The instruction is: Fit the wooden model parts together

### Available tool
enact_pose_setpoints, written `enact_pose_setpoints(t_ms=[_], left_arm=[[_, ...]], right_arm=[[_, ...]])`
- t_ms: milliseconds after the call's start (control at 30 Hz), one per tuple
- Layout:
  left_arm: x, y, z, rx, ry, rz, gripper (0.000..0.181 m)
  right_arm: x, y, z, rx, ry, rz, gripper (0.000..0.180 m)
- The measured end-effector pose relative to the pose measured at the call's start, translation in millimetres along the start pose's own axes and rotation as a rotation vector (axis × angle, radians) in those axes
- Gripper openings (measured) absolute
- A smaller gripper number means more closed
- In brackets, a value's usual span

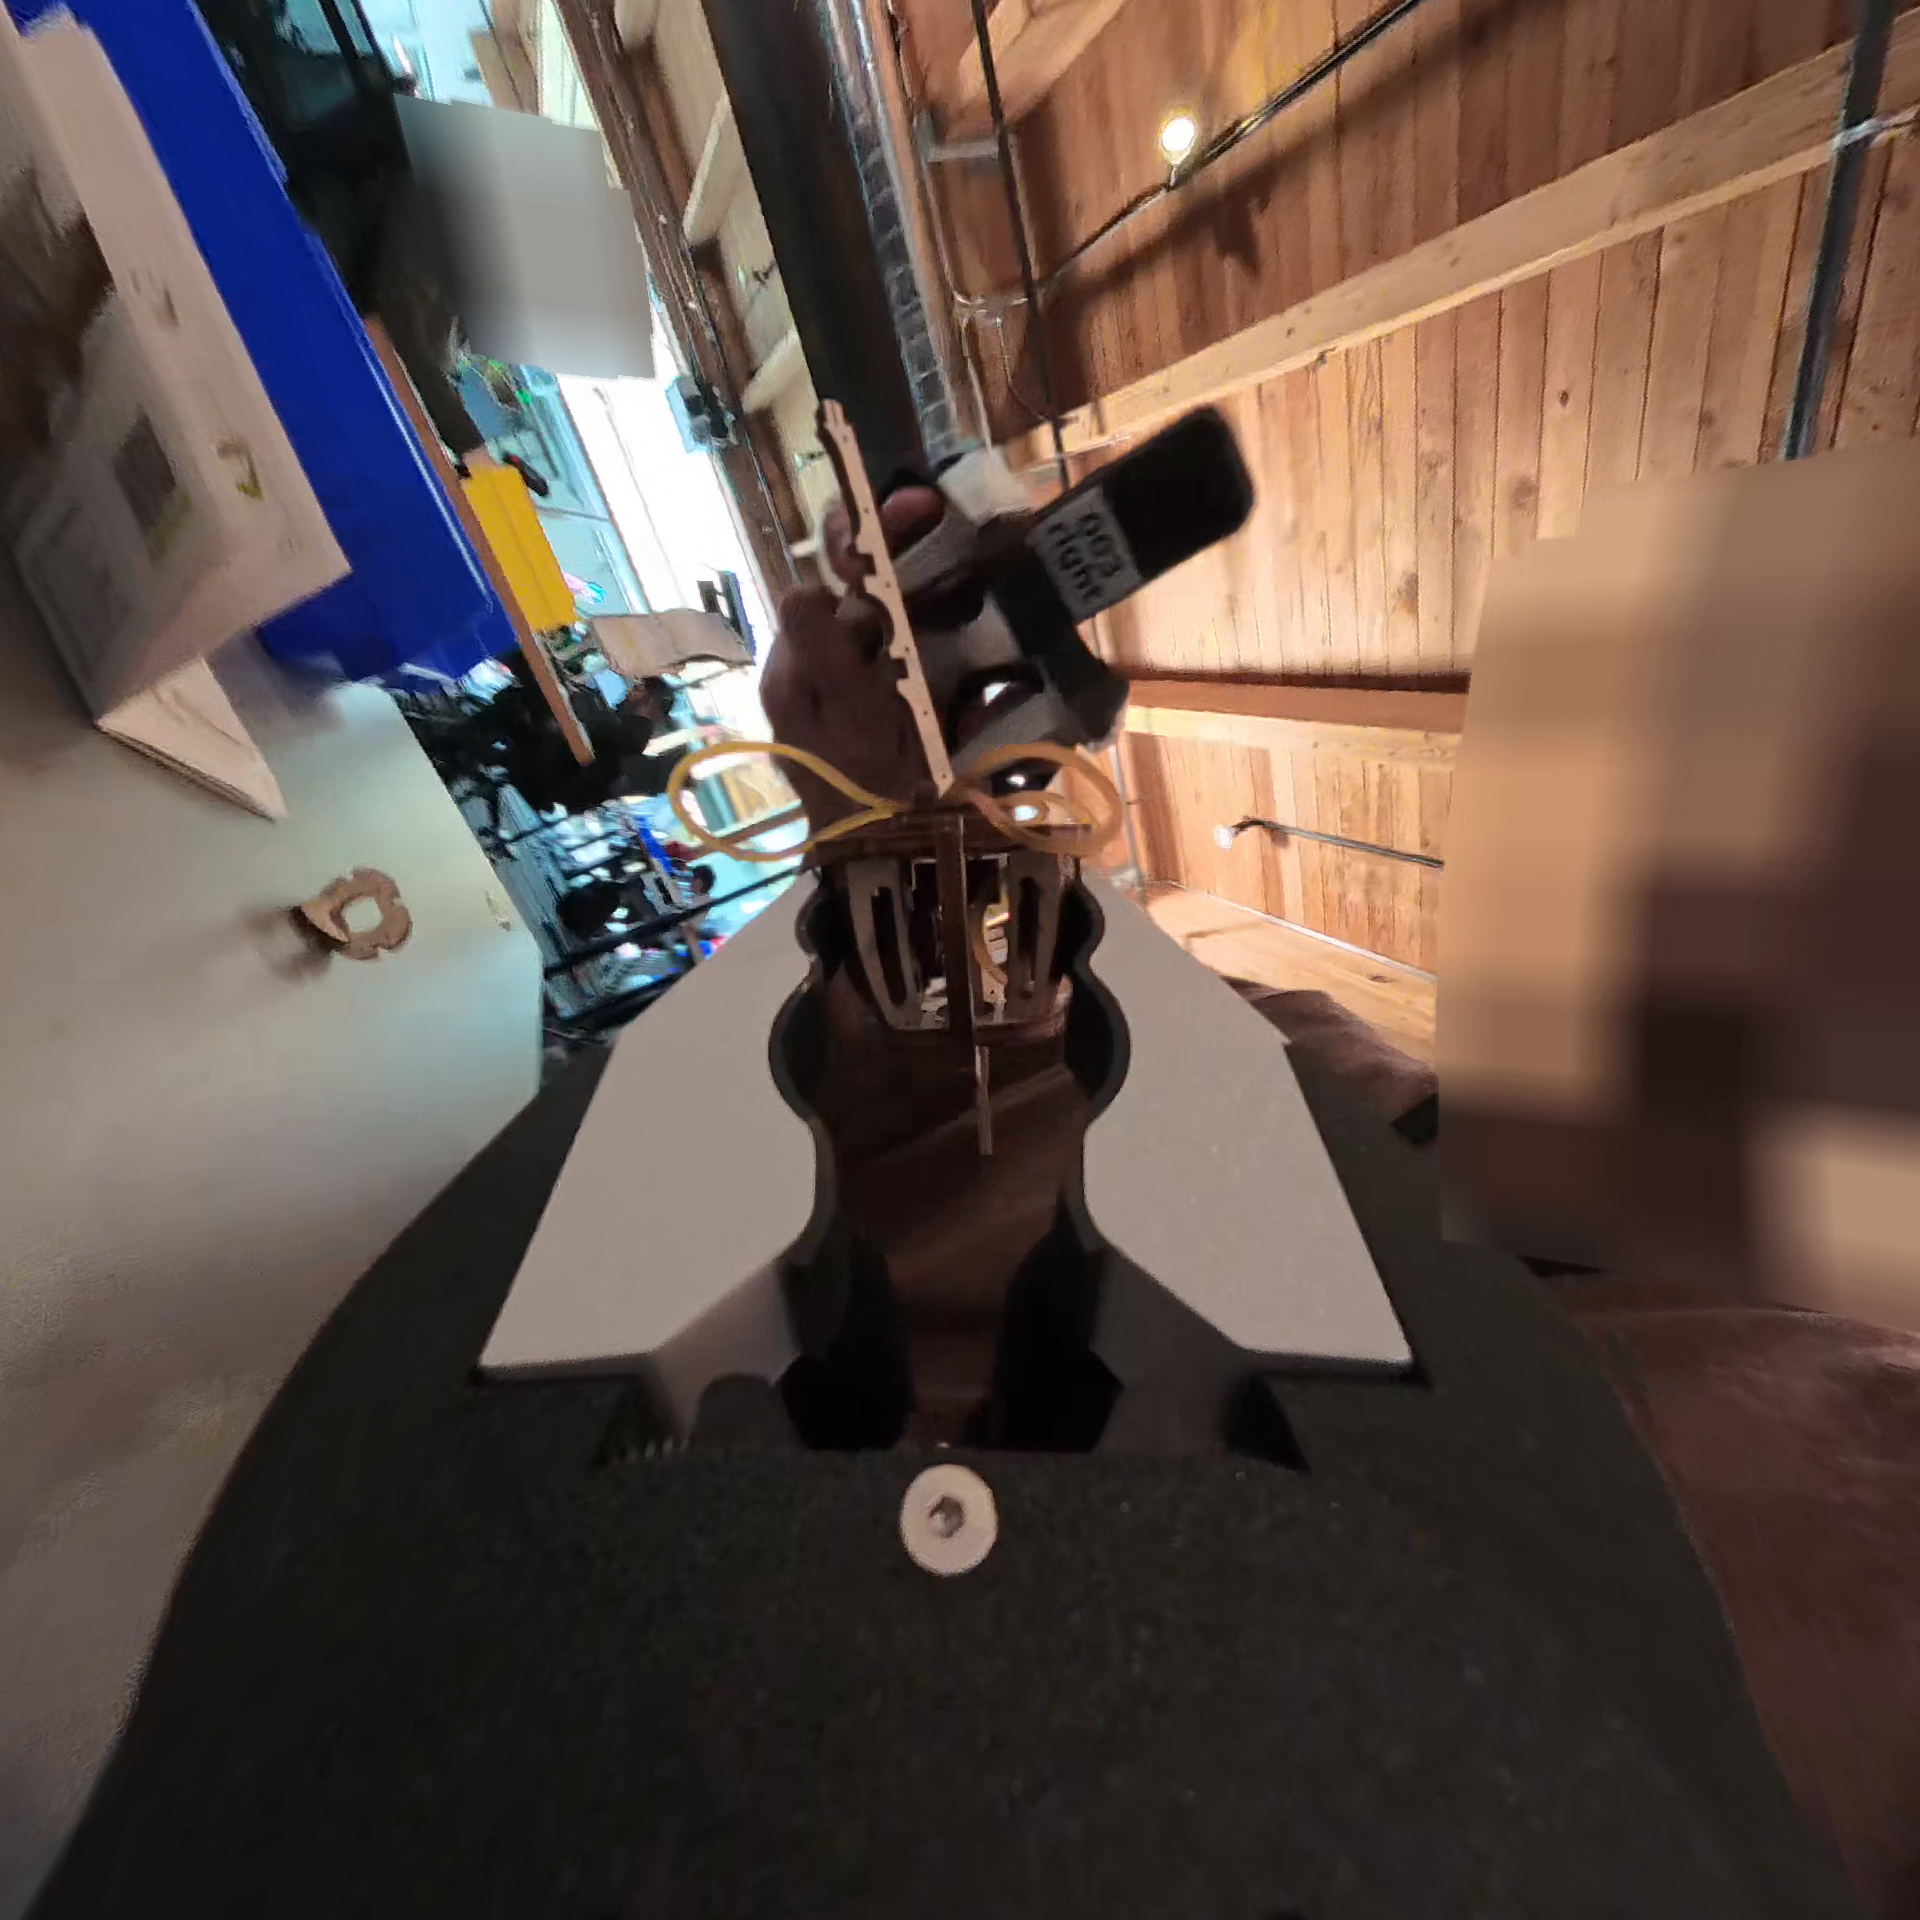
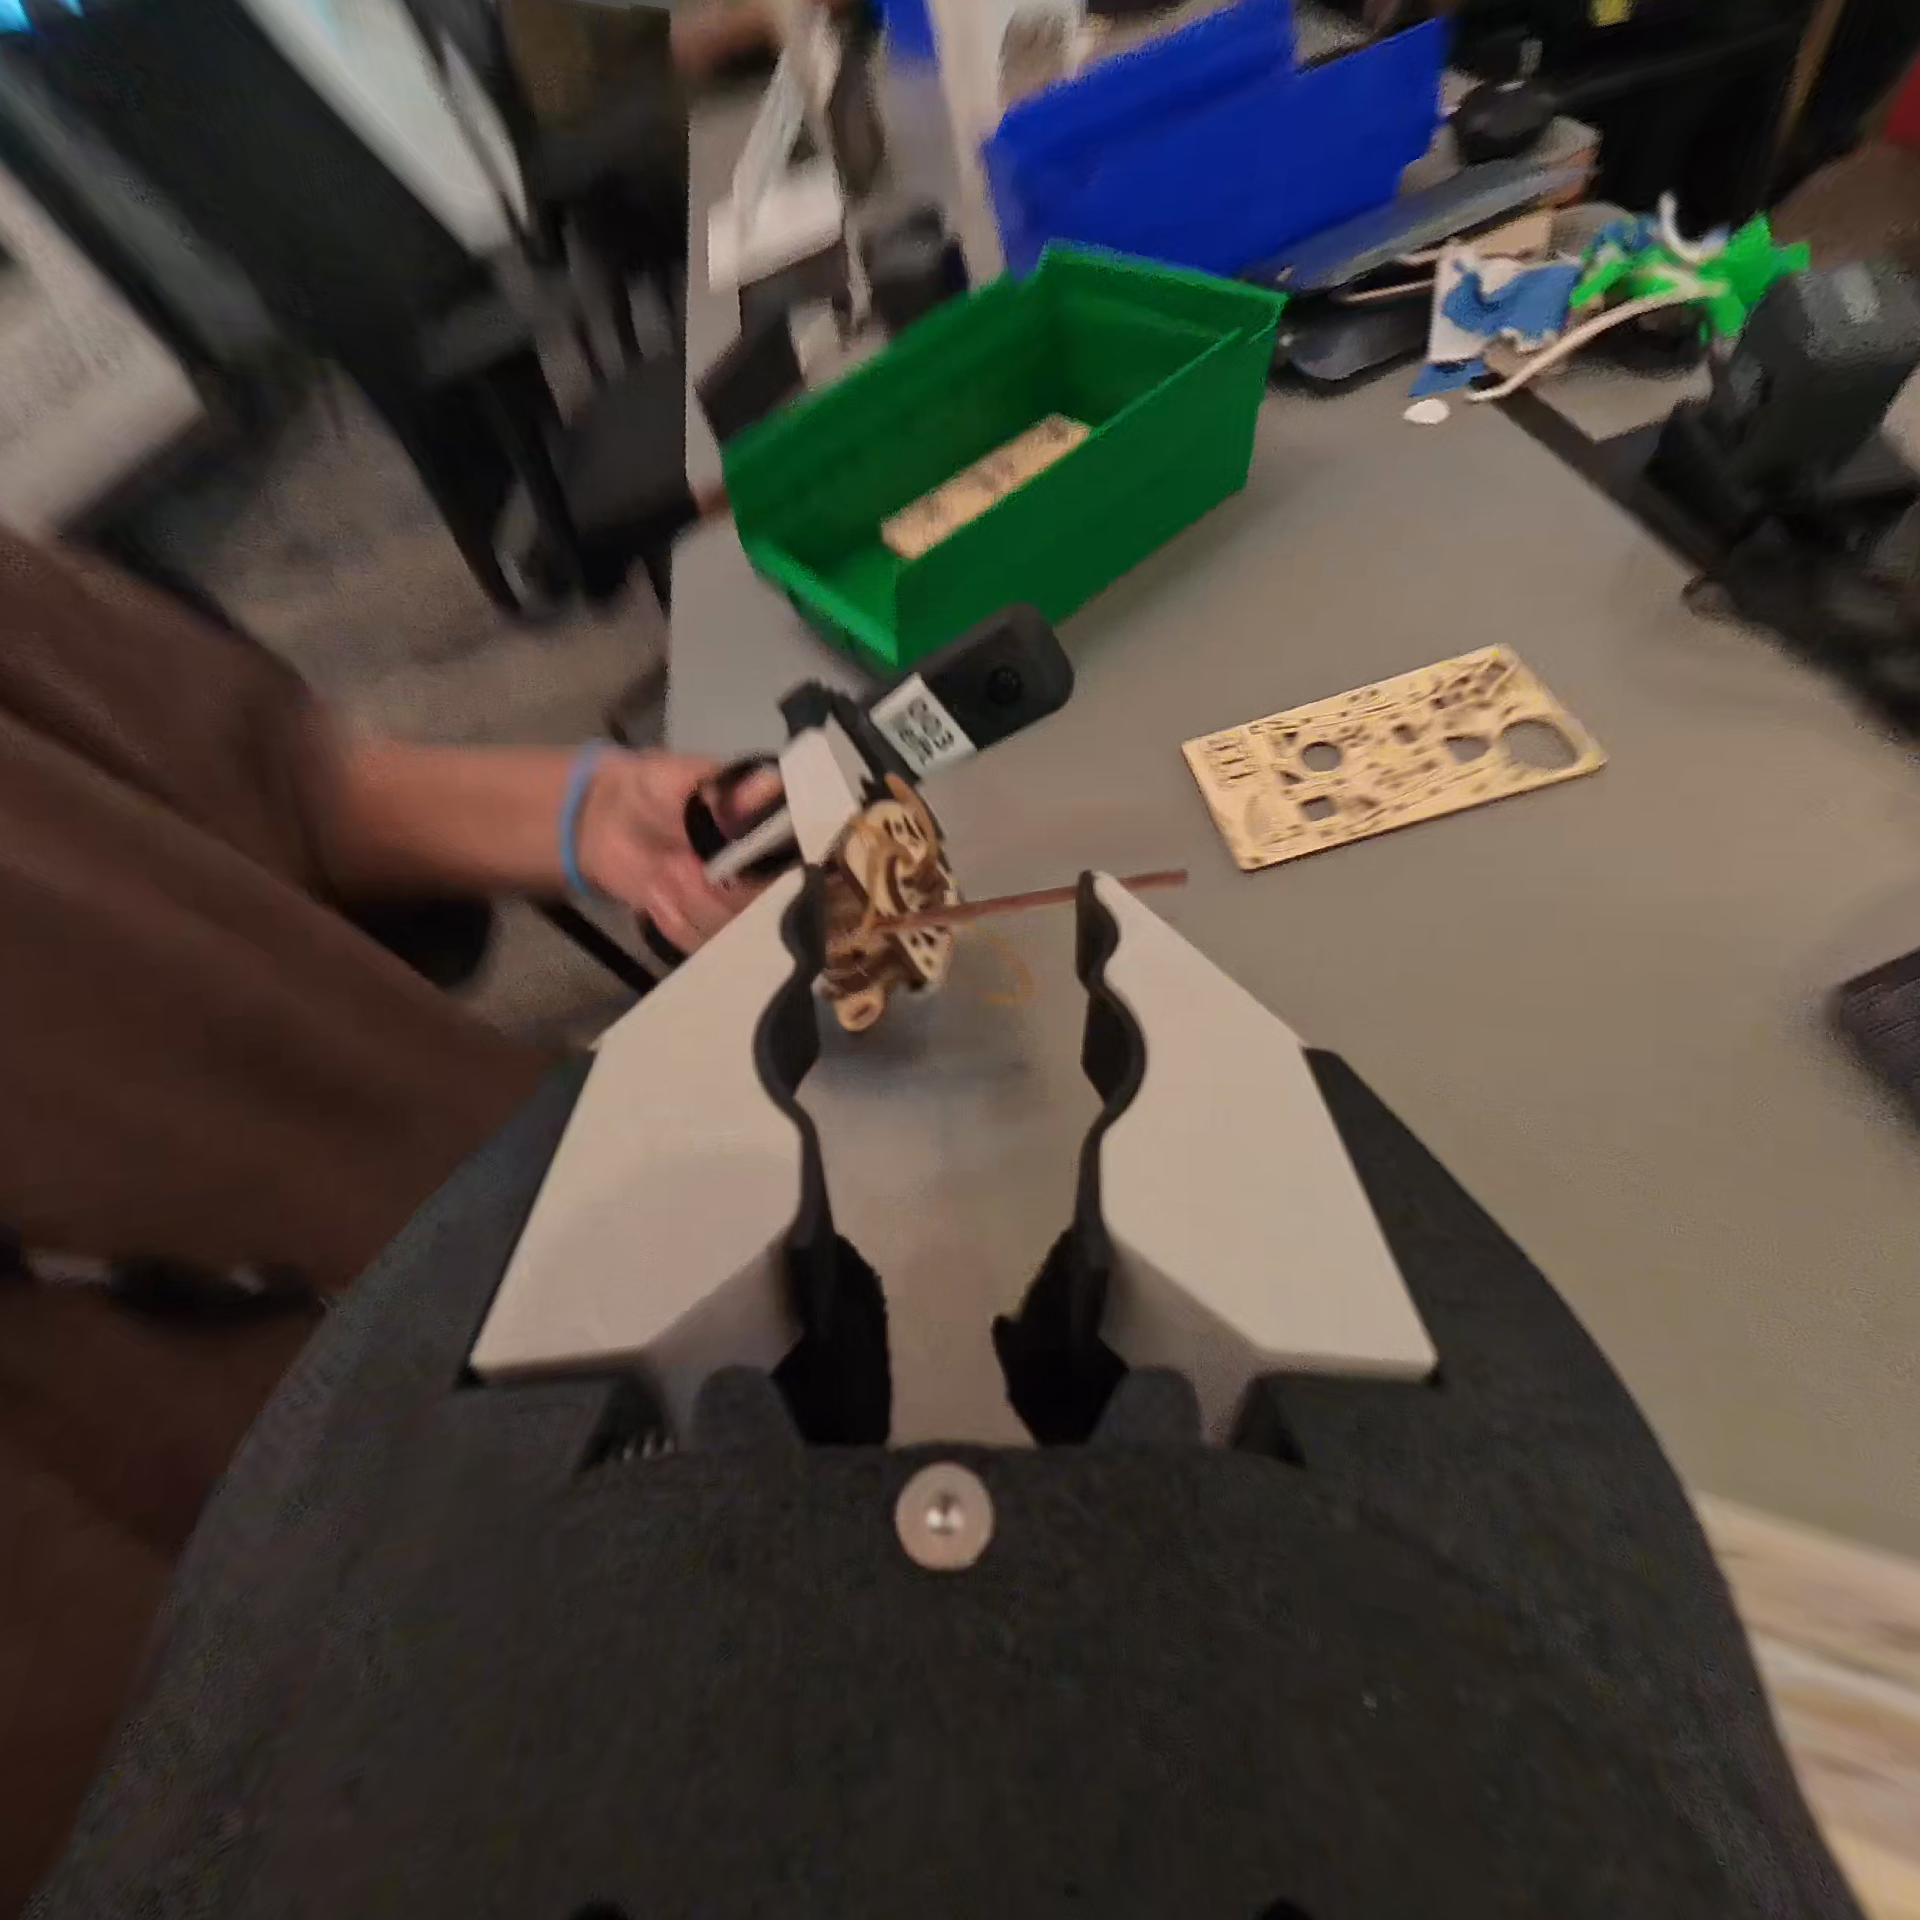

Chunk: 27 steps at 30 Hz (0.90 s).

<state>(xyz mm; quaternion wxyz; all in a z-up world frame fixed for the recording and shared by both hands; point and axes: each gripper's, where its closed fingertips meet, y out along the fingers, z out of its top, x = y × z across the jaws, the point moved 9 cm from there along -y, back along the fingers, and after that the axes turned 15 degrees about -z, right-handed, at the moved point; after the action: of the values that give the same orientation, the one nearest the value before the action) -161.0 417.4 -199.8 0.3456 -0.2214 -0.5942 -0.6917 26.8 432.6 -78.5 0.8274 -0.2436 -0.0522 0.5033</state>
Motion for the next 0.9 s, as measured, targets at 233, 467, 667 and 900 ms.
enact_pose_setpoints(t_ms=[233, 467, 667, 900], left_arm=[[0, 13, -7, -0.156, 0.23, 0.204, 0.039], [1, 10, -7, -0.186, 0.288, 0.3, 0.039], [1, 9, -11, -0.328, 0.354, 0.425, 0.039], [0, 22, -20, -0.464, 0.379, 0.457, 0.04]], right_arm=[[4, 27, -63, 0.013, 0.63, 0.065, 0.044], [6, 28, -71, -0.018, 0.695, 0.073, 0.029], [37, 10, -48, -0.155, 0.487, 0.048, 0.025], [74, 23, -16, -0.891, 0.316, 0.355, 0.026]])
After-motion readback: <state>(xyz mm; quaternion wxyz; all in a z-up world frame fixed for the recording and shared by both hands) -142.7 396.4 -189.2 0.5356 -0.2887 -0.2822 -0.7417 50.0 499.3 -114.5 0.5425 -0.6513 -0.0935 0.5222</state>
